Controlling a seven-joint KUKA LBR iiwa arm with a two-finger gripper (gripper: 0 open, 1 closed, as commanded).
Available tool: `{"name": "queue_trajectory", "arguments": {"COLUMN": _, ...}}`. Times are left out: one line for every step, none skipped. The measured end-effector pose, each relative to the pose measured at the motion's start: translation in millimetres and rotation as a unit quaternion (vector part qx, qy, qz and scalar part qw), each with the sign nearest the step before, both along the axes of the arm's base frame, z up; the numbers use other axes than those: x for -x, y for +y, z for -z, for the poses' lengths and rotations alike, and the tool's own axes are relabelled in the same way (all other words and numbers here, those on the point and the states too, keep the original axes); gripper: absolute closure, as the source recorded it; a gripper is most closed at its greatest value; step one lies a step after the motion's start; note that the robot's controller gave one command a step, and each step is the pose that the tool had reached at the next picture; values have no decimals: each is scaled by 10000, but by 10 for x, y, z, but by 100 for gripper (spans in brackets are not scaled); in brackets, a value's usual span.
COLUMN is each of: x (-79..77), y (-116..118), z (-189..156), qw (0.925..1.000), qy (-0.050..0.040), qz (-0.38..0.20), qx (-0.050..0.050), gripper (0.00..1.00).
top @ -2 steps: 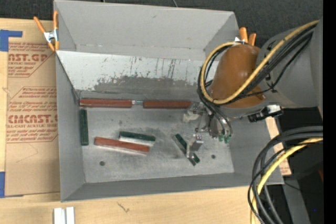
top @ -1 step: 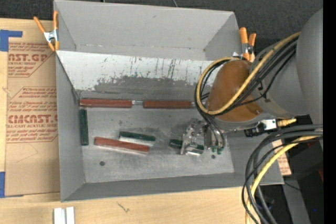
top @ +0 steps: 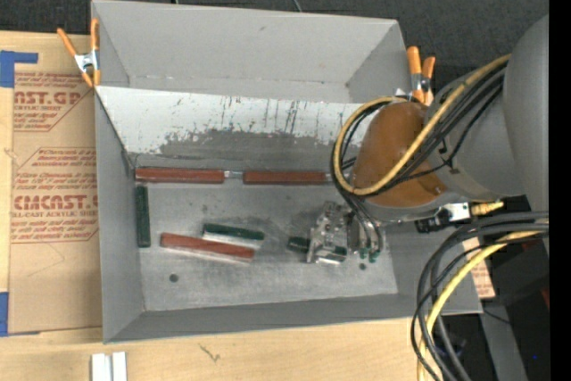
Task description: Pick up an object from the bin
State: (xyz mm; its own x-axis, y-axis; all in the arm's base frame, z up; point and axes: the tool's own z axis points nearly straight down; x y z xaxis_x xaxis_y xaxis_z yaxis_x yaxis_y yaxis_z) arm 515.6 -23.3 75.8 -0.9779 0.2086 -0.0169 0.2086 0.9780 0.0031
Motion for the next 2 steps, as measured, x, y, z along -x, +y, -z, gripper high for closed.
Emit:
{"name": "queue_trajectory", "arguments": {"x": 13, "y": 12, "z": -413, "qw": 9999, "qy": 117, "qz": 14, "qx": -9, "gripper": 100}}
{"name": "queue_trajectory", "arguments": {"x": -125, "y": 157, "z": -1850, "qw": 9999, "qy": 73, "qz": -75, "qx": -3, "gripper": 100}}
